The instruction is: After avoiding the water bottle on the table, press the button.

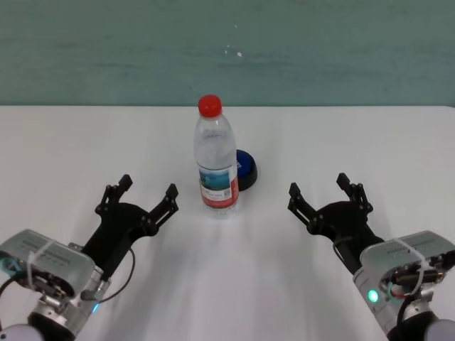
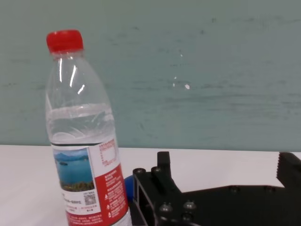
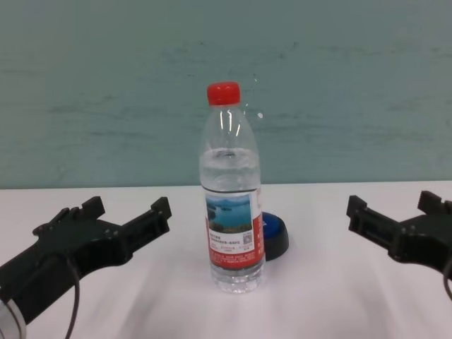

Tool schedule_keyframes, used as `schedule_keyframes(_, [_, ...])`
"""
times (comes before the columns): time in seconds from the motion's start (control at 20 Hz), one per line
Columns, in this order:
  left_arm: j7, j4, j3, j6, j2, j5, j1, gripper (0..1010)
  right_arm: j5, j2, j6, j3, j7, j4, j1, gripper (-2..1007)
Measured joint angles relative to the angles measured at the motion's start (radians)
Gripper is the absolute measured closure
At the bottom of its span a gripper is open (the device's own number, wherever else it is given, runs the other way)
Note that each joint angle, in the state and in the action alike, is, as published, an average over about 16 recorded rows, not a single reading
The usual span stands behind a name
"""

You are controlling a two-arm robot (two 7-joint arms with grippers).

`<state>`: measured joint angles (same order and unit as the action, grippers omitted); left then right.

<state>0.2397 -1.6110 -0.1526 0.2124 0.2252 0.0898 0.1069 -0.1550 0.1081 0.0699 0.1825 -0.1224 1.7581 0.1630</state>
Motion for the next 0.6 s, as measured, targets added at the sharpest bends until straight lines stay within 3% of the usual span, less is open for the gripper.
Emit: schedule_keyframes(0.6, [0.0, 0.0, 0.0, 0.0, 0.0, 0.0, 0.0, 0, 0.008, -0.003, 0.009, 0.002, 0.001, -0.004, 0.006, 1])
